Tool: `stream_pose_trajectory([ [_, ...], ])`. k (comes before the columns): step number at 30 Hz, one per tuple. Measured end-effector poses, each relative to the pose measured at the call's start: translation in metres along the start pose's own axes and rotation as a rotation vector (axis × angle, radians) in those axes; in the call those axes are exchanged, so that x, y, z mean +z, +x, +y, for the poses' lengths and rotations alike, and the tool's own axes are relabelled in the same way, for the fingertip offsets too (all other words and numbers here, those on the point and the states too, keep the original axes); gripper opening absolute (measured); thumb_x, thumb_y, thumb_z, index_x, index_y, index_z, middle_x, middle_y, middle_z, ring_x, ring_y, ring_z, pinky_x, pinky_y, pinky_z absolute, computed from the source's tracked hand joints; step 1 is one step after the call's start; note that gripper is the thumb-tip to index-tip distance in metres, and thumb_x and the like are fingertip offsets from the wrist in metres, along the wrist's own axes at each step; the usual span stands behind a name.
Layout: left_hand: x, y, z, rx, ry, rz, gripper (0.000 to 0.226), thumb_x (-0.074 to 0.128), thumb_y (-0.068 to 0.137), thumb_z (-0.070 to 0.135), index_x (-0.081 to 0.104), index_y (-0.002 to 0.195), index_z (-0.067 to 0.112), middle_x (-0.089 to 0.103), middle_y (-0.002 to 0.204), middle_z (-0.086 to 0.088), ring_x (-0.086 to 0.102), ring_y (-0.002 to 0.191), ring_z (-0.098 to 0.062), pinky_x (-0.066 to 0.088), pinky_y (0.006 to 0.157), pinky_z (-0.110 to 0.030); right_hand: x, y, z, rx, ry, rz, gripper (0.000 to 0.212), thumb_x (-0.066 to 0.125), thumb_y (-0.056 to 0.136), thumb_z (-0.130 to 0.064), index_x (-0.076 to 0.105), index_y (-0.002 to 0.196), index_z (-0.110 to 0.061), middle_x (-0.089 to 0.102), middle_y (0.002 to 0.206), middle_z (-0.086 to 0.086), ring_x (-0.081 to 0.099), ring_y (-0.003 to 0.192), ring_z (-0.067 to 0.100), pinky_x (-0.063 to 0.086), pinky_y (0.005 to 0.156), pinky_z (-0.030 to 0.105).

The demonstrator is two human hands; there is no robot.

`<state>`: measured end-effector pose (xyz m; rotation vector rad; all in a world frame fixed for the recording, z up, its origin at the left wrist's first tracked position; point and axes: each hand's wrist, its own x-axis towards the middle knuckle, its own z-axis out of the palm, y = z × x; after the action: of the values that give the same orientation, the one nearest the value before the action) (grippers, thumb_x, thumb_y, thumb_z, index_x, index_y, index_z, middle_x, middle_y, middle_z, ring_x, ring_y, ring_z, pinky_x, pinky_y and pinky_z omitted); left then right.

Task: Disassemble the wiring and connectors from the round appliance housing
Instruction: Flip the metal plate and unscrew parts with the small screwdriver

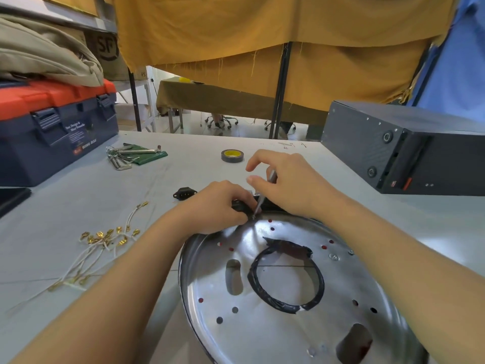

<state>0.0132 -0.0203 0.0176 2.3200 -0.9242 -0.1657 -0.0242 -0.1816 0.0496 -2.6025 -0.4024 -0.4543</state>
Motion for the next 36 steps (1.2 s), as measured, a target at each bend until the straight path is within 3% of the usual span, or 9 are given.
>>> stream_pose_trajectory([
  [3,0.0002,-0.0002,-0.0008,-0.009,-0.015,0.014,0.033,0.058,0.082,0.008,0.066,0.091,0.038,0.064,0.096,0.016,0.056,0.084,-0.001,0.040,0.070,-0.013,0.0042,-0.0014,0.0026,0.005,-0.025,0.056,0.020,0.057,0.093,-0.030,0.057,0.112,-0.028,0.054,0.069,-0.008,0.048,0.075,0.014,0.048,0.075,0.036],
  [9,0.0006,-0.0038,-0.0013,-0.029,-0.036,0.034,0.034,0.059,0.082,0.010,0.067,0.090,0.041,0.065,0.092,0.018,0.059,0.082,-0.004,0.042,0.069,-0.015,0.0064,-0.0023,0.0051,-0.002,0.095,0.019,0.037,0.060,0.089,-0.014,0.045,0.120,-0.029,0.052,0.061,-0.003,0.052,0.062,0.001,0.040,0.056,0.014],
  [13,0.0009,-0.0037,-0.0003,-0.038,-0.042,0.030,0.032,0.059,0.082,0.010,0.070,0.095,0.037,0.068,0.099,0.013,0.060,0.087,-0.008,0.047,0.077,-0.020,0.0068,-0.0028,0.0076,0.013,0.129,-0.008,0.028,0.060,0.090,-0.016,0.044,0.110,-0.027,0.051,0.063,0.000,0.048,0.057,-0.002,0.040,0.055,0.012],
  [16,0.0009,-0.0035,-0.0002,-0.048,-0.026,0.030,0.032,0.059,0.083,0.011,0.068,0.090,0.041,0.065,0.090,0.021,0.059,0.079,-0.001,0.041,0.067,-0.010,0.0070,-0.0037,0.0069,0.000,0.130,0.047,0.010,0.059,0.092,-0.027,0.052,0.097,-0.022,0.051,0.059,-0.007,0.049,0.056,-0.005,0.039,0.054,0.009],
  [20,0.0010,-0.0039,0.0002,-0.049,-0.044,0.033,0.032,0.059,0.083,0.011,0.068,0.088,0.041,0.063,0.085,0.026,0.056,0.069,0.008,0.038,0.059,-0.003,0.0080,-0.0037,0.0067,0.002,0.117,0.132,0.012,0.060,0.092,-0.031,0.058,0.087,-0.021,0.053,0.060,-0.008,0.050,0.058,-0.003,0.040,0.053,0.011],
  [23,0.0011,-0.0046,0.0011,-0.048,-0.057,0.028,0.032,0.058,0.083,0.009,0.069,0.092,0.038,0.067,0.091,0.019,0.061,0.081,-0.005,0.045,0.071,-0.014,0.0087,-0.0046,0.0055,-0.006,0.163,0.105,0.007,0.059,0.092,-0.018,0.057,0.098,-0.019,0.049,0.058,-0.007,0.049,0.054,-0.002,0.039,0.052,0.011],
  [27,0.0009,-0.0059,0.0025,-0.045,-0.070,0.036,0.034,0.059,0.083,0.008,0.069,0.086,0.040,0.070,0.096,0.010,0.063,0.086,-0.014,0.052,0.081,-0.028,0.0059,-0.0055,0.0069,0.044,0.226,0.069,0.010,0.059,0.088,-0.012,0.055,0.094,-0.019,0.049,0.060,-0.006,0.046,0.051,-0.002,0.038,0.051,0.008],
  [33,0.0008,-0.0056,0.0031,-0.031,-0.056,0.039,0.035,0.059,0.082,0.008,0.068,0.082,0.042,0.071,0.091,0.012,0.063,0.085,-0.012,0.051,0.081,-0.028,0.0049,-0.0062,0.0059,0.052,0.193,0.032,0.004,0.058,0.089,-0.019,0.056,0.091,-0.016,0.058,0.064,-0.005,0.054,0.055,0.005,0.042,0.053,0.010],
  [36,0.0006,-0.0054,0.0025,-0.027,-0.037,0.043,0.033,0.062,0.082,0.011,0.067,0.077,0.044,0.069,0.084,0.017,0.061,0.078,-0.007,0.050,0.075,-0.024,0.0062,-0.0070,0.0056,0.026,0.164,0.063,0.014,0.059,0.092,-0.030,0.056,0.088,-0.017,0.059,0.061,-0.004,0.051,0.052,0.005,0.043,0.053,0.017],
])
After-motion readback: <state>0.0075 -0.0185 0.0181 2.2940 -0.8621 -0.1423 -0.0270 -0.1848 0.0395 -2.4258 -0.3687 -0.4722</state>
